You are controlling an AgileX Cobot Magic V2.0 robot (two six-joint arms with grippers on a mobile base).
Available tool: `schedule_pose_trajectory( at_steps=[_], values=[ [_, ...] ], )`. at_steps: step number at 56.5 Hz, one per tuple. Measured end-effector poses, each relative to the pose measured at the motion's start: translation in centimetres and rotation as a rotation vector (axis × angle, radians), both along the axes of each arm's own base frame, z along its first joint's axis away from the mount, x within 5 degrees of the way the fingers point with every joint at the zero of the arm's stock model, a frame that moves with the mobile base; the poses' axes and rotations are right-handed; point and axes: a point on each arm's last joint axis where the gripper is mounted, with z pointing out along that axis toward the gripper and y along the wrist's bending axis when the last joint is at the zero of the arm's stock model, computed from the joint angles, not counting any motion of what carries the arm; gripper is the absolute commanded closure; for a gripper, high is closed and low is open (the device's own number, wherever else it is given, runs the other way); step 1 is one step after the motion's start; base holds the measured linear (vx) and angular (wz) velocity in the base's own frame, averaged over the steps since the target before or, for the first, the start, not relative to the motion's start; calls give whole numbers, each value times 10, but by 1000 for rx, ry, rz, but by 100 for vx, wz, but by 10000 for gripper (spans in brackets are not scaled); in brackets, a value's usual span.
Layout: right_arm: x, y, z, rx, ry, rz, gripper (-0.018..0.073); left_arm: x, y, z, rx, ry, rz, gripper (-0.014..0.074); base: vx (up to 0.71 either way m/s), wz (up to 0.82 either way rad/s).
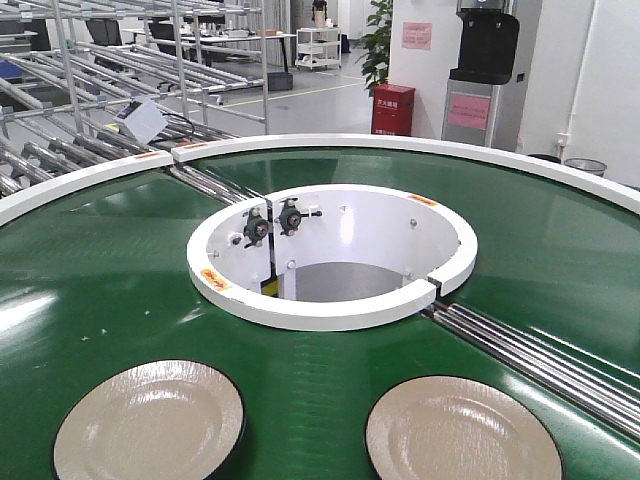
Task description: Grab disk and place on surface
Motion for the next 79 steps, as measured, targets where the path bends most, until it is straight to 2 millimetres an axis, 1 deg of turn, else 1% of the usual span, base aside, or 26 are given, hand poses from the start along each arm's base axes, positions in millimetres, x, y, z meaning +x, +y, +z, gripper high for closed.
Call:
schedule_pose_trajectory(
  at_steps=[3, 7, 12, 16, 22, 26, 30, 33, 38, 41, 44, 46, 49, 52, 55, 60, 63, 67, 73, 79],
  values=[
    [14, 1, -6, 0, 63, 4, 568, 18, 1, -4, -4, 63, -2, 598, 0, 0],
    [31, 2, -16, -4, 141, 7, 568, 37, 3, -12, -7, 127, -3, 596, 0, 0],
    [49, 3, -28, -6, 216, 8, 568, 57, 4, -22, -12, 201, -4, 590, 0, -1],
    [59, 4, -35, -3, 252, 9, 564, 70, 5, -29, -15, 240, -4, 573, 1, -1],
    [71, 4, -44, -1, 297, 9, 536, 86, 5, -38, -16, 289, -8, 514, 1, -1],
    [76, 5, -48, -1, 318, 9, 494, 96, 4, -43, -16, 304, -18, 449, 0, -1],
    [79, 5, -50, -2, 328, 9, 424, 104, 1, -46, -15, 303, -29, 363, 0, 0],
    [80, 5, -50, -2, 330, 9, 354, 109, 0, -47, -14, 300, -36, 274, 0, 0],
    [81, 5, -51, -1, 332, 9, 207, 117, -1, -51, -13, 308, -42, 148, 0, 0],
    [82, 5, -51, 0, 334, 9, 106, 121, -1, -54, -14, 315, -41, 85, 0, 0],
    [82, 5, -52, 1, 334, 9, 25, 124, -1, -56, -14, 322, -41, 38, 0, 0],
    [82, 5, -52, 1, 335, 9, -34, 126, -1, -57, -15, 324, -40, 17, 0, 0],
    [82, 5, -52, 1, 334, 9, -97, 129, -1, -58, -15, 322, -39, 1, 0, 0],
    [82, 5, -51, 1, 331, 8, -135, 132, -1, -59, -19, 323, -39, 0, 0, 0],
    [82, 5, -51, 1, 324, 8, -151, 134, -1, -62, -28, 336, -40, 2, 0, 0],
    [83, 5, -49, 2, 308, 6, -146, 137, -1, -71, -60, 408, -46, 2, 0, 0],
    [83, 5, -49, 3, 304, 5, -137, 139, -1, -80, -91, 493, -45, 2, 0, 0],
    [83, 5, -49, 3, 302, 5, -118, 144, 4, -99, -141, 620, -27, 2, 0, 0],
    [83, 5, -49, 3, 302, 5, -82, 155, 16, -139, -246, 785, 34, 2, 0, 0],
    [83, 5, -49, 3, 302, 5, -31, 163, 27, -183, -328, 941, 91, 2, 0, 0]
  ],
)
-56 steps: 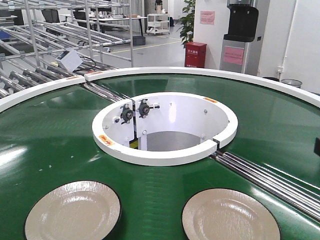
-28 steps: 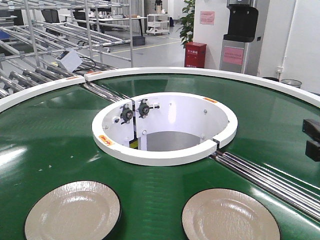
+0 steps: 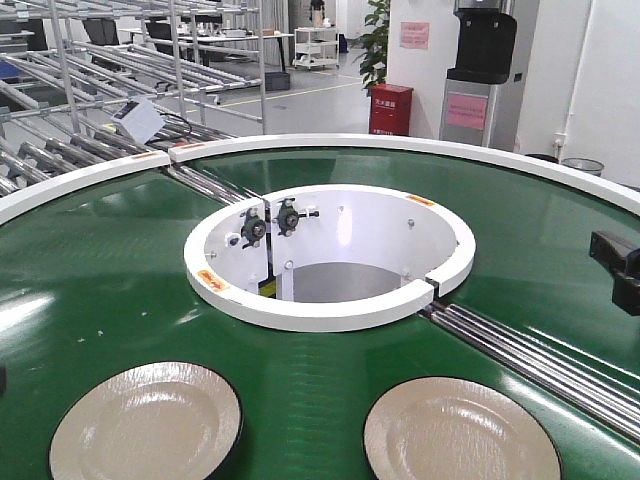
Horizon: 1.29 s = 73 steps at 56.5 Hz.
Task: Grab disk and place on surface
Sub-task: 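Lower both grippers toward the rims of the two cream plates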
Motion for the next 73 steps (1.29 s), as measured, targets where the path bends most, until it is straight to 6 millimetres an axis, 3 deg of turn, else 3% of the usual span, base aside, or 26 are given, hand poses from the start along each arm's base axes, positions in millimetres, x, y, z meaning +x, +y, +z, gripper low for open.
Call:
schedule_pose_trajectory(
  at_steps=[11, 22, 34, 46, 73],
  values=[
    [0, 0, 0, 0, 2, 0, 27, 14, -2, -59, -103, 195, -30, 2, 0, 0],
    [0, 0, 0, 0, 2, 0, 31, 29, -13, -92, -255, 255, -164, 2, 0, 0],
    [6, 0, -5, -1, 23, 0, 31, 41, -1, -102, -424, 155, -156, 2, 0, 0],
    [14, 1, -12, -3, 53, 0, 31, 42, 24, -99, -424, 76, -98, 2, 0, 0],
    [15, 0, -5, 1, -16, -8, 31, 64, 13, -143, -721, 35, -156, 37, 0, 0]
  ],
)
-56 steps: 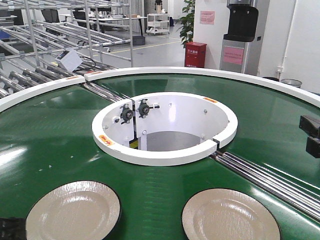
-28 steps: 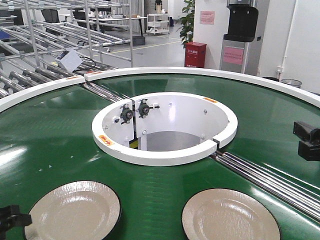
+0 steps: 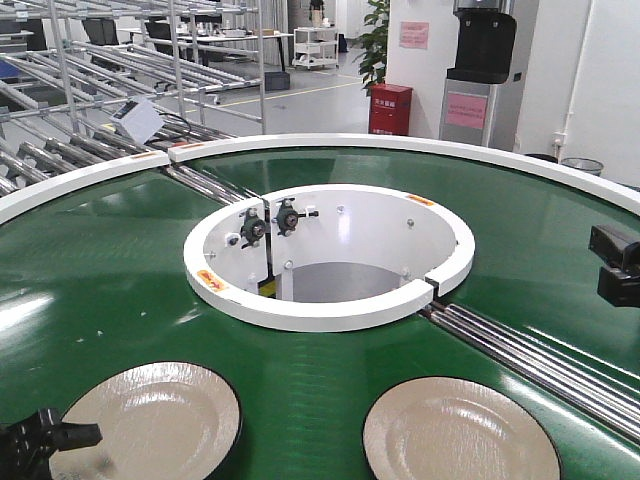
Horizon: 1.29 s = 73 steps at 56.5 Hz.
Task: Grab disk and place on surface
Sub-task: 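Lower both grippers toward the rims of the two cream plates, then close each gripper on the rim of its cream plate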
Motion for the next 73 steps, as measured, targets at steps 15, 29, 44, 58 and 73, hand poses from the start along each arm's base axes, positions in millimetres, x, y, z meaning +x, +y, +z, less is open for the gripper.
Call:
schedule_pose_trajectory(
  at_steps=[15, 29, 44, 58, 73],
  values=[
    [0, 0, 0, 0, -3, 0, 31, 15, -2, -10, -26, -2, -4, 326, 0, 0],
    [0, 0, 0, 0, -4, 0, 31, 24, -12, -2, -43, -38, -28, 607, 0, 0],
    [-2, -5, -12, 146, 147, -30, 43, 22, -17, 3, -72, -59, -76, 606, 0, 0],
    [6, -59, -53, 449, 444, -287, 78, 15, -23, 27, -63, -133, -156, 606, 0, 0],
    [45, -89, -121, 705, 709, -225, 78, 10, -25, 51, -50, -204, -172, 606, 0, 0]
  ],
)
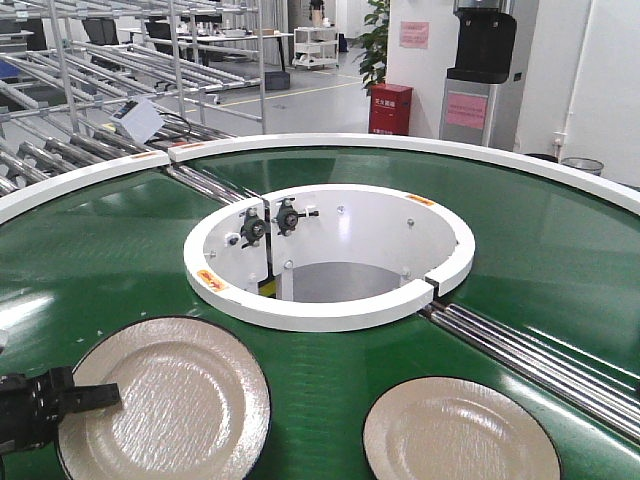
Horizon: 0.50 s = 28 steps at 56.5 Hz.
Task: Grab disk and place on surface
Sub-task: 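Close each gripper on the rim of its cream plate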
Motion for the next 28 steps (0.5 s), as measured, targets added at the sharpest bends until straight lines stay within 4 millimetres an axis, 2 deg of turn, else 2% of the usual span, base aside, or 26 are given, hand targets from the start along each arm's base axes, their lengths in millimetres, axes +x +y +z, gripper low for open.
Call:
schedule_pose_trajectory(
  at_steps=[14, 22, 28],
  values=[
    [37, -2, -64, 160, 31, 120, 78, 0, 0, 1, 3, -3, -4, 606, 0, 0],
    [46, -5, -93, 162, 61, 169, 78, 0, 0, 1, 4, -3, -3, 606, 0, 0],
    [49, -3, -107, 178, 64, 219, 78, 0, 0, 1, 4, -3, -3, 606, 0, 0]
  ],
)
